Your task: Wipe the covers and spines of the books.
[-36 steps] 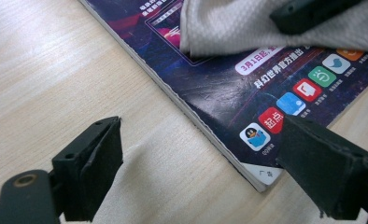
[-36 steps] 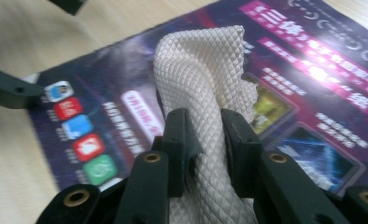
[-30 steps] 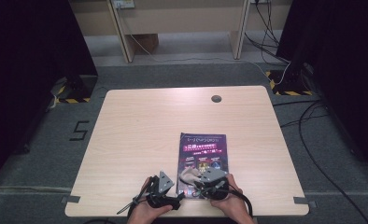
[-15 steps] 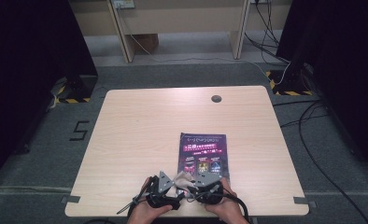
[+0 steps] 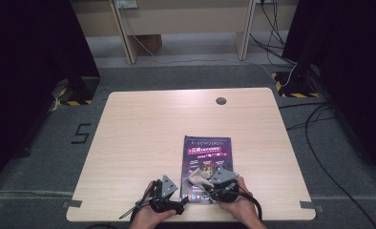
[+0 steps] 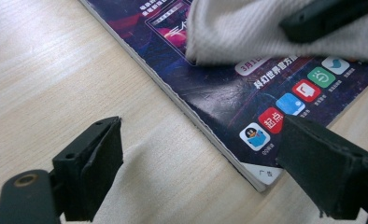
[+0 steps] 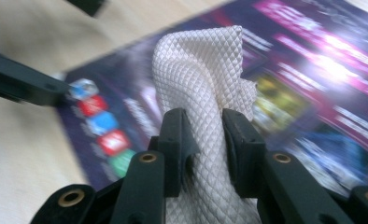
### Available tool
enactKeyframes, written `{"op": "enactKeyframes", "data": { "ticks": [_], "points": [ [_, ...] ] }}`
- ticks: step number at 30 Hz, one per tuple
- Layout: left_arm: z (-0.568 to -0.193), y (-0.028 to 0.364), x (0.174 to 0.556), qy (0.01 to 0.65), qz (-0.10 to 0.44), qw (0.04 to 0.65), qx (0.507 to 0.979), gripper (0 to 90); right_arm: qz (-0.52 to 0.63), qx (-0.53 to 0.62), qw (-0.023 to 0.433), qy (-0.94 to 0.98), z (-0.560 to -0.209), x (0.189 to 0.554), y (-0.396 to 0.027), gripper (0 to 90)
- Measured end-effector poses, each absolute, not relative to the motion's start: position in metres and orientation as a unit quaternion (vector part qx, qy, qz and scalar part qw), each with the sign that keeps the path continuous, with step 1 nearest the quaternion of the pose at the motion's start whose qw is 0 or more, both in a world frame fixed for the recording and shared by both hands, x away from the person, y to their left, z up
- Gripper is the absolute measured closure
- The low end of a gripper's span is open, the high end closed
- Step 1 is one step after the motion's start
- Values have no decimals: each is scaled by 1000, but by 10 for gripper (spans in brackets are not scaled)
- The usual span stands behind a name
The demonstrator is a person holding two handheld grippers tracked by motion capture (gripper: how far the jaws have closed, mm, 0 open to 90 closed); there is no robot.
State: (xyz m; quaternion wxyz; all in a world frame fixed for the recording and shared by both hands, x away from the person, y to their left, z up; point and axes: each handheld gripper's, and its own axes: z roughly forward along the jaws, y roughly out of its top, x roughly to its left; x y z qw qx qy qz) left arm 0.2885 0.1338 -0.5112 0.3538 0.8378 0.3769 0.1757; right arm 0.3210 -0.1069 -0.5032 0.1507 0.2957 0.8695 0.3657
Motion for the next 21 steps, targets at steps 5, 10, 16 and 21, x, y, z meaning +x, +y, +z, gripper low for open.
{"op": "enactKeyframes", "data": {
  "ticks": [5,10,16,21],
  "points": [
    [-511,134,289,377,176,354,838,135,361,328,160,858,-503,327,-132,706],
    [-511,134,289,378,175,353,838,135,352,346,173,852,-502,330,-147,706],
    [-511,134,289,378,174,353,838,135,339,367,188,846,-500,336,-159,714],
    [-511,134,289,377,173,354,838,135,324,377,202,844,-497,345,-166,743]
  ]
}}
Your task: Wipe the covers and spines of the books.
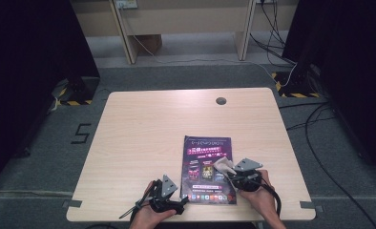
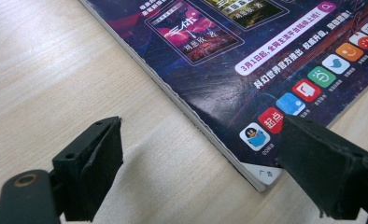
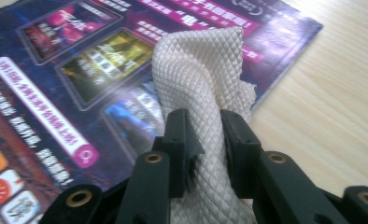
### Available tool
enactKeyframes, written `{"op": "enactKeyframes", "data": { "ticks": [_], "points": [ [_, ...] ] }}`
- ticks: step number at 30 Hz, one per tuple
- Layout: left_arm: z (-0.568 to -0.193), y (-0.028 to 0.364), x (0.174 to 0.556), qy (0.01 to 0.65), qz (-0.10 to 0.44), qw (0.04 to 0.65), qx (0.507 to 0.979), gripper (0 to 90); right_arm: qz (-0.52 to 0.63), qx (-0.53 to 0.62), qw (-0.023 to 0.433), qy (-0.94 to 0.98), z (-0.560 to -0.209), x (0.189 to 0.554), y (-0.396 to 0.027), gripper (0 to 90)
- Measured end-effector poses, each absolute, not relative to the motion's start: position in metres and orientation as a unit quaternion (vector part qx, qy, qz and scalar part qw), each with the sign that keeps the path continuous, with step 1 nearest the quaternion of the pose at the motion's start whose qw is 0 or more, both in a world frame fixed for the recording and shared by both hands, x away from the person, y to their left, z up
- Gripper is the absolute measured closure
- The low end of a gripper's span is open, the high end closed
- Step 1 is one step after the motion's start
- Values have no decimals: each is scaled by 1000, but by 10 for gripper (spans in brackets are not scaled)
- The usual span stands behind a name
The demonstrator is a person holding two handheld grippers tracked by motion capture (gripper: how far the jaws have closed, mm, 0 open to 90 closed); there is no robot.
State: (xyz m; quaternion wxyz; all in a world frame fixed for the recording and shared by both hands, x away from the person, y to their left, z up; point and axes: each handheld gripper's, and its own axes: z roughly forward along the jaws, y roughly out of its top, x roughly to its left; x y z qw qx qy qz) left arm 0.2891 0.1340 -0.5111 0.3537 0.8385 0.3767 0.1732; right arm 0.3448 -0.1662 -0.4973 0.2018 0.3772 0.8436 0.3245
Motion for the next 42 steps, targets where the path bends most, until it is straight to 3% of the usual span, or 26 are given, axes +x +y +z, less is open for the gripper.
{"op": "enactKeyframes", "data": {
  "ticks": [18,42],
  "points": [
    [-511,134,289,378,172,355,838,135,366,441,254,779,-463,356,-226,746],
    [-511,134,289,377,172,355,838,135,331,523,269,737,-475,368,-287,740]
  ]
}}
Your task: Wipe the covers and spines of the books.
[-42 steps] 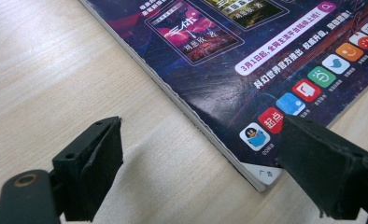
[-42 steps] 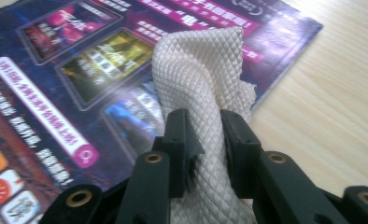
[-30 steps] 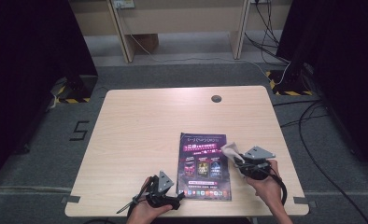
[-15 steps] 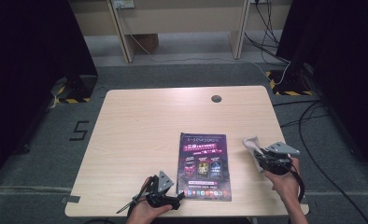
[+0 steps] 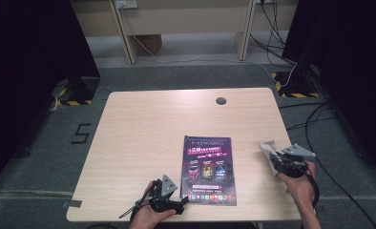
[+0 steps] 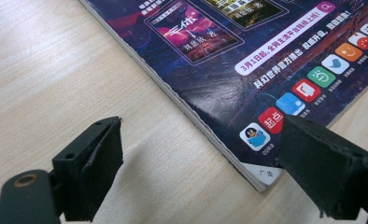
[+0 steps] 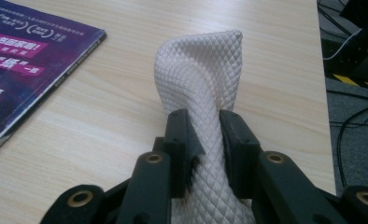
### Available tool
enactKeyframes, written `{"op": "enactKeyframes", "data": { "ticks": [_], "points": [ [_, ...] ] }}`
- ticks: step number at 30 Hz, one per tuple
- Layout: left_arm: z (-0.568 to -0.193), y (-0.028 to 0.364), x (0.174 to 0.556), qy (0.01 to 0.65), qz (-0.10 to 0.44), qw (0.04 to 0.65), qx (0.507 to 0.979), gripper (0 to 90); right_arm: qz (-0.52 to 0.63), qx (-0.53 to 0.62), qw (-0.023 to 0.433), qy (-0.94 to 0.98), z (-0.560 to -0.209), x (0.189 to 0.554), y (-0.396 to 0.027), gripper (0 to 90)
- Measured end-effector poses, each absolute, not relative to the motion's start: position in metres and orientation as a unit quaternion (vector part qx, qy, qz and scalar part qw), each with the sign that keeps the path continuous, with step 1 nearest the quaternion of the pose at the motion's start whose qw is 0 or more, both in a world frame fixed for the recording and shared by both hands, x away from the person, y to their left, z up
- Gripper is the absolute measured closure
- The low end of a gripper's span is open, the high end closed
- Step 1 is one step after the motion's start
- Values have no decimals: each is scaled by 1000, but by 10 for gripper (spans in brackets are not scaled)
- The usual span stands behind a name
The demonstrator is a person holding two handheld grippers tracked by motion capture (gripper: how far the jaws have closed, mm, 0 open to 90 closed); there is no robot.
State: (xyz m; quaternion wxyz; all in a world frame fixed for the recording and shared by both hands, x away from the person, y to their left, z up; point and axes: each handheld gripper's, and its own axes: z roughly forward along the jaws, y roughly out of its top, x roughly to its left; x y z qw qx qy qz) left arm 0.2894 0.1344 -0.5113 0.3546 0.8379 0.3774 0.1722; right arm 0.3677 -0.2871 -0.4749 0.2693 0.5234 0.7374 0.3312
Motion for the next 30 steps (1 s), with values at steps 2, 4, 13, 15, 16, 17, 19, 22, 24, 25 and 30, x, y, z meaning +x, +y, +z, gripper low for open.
{"op": "enactKeyframes", "data": {
  "ticks": [2,4,13,15,16,17,19,22,24,25,30],
  "points": [
    [-511,134,289,377,172,355,838,135,330,525,269,737,-475,368,-288,740],
    [-511,134,290,379,171,356,837,135,328,522,270,739,-476,369,-288,740],
    [-511,134,289,377,172,355,838,135,314,520,259,751,-483,371,-284,728],
    [-511,134,289,377,173,355,838,135,308,519,256,755,-485,372,-284,726],
    [-511,134,289,377,173,354,838,135,307,523,252,754,-487,372,-284,724],
    [-511,134,289,377,173,355,838,135,306,520,252,757,-488,373,-285,720],
    [-511,134,289,377,172,355,838,135,301,522,246,759,-490,374,-285,706],
    [-511,134,289,377,173,355,838,136,301,526,242,758,-493,374,-285,643],
    [-511,134,289,377,172,355,838,135,308,534,246,748,-491,374,-285,558],
    [-511,134,289,377,172,355,838,135,315,542,245,740,-489,373,-285,525],
    [-511,134,289,377,172,355,838,136,356,535,246,726,-482,370,-281,480]
  ]
}}
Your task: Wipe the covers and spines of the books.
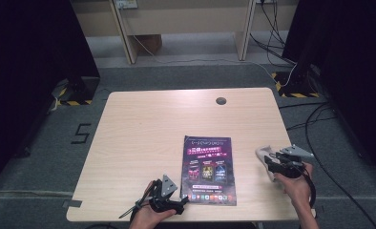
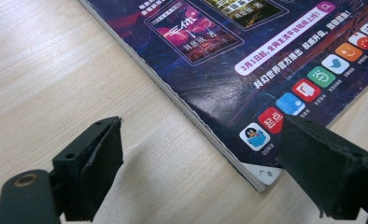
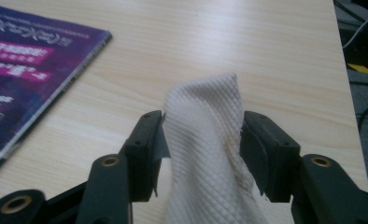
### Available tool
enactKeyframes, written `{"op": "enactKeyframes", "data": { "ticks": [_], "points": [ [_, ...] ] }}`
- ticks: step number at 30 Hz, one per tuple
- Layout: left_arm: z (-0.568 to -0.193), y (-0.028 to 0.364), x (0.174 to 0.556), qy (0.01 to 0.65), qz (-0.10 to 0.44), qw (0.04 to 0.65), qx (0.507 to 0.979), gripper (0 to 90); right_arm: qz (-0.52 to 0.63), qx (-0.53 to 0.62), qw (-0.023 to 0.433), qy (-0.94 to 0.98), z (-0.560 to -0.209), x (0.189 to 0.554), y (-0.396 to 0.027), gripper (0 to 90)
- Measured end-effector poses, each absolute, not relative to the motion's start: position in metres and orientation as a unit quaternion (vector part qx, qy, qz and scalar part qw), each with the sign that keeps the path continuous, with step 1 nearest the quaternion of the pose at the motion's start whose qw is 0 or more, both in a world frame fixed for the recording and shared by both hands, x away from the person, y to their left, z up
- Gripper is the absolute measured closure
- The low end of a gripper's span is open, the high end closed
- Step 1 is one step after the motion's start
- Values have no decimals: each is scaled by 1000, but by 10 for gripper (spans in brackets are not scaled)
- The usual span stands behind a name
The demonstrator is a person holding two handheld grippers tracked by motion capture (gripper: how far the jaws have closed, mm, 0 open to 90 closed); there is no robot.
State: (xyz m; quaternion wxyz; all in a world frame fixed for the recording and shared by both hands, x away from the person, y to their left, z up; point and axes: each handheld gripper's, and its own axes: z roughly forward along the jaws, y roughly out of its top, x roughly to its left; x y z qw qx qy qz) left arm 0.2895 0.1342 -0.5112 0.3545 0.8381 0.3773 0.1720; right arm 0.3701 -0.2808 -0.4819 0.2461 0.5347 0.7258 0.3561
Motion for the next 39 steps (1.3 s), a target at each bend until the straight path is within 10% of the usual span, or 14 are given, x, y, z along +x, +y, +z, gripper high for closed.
{"op": "enactKeyframes", "data": {
  "ticks": [39],
  "points": [
    [-513,130,326,400,124,378,825,151,391,476,122,778,-506,384,-172,319]
  ]
}}
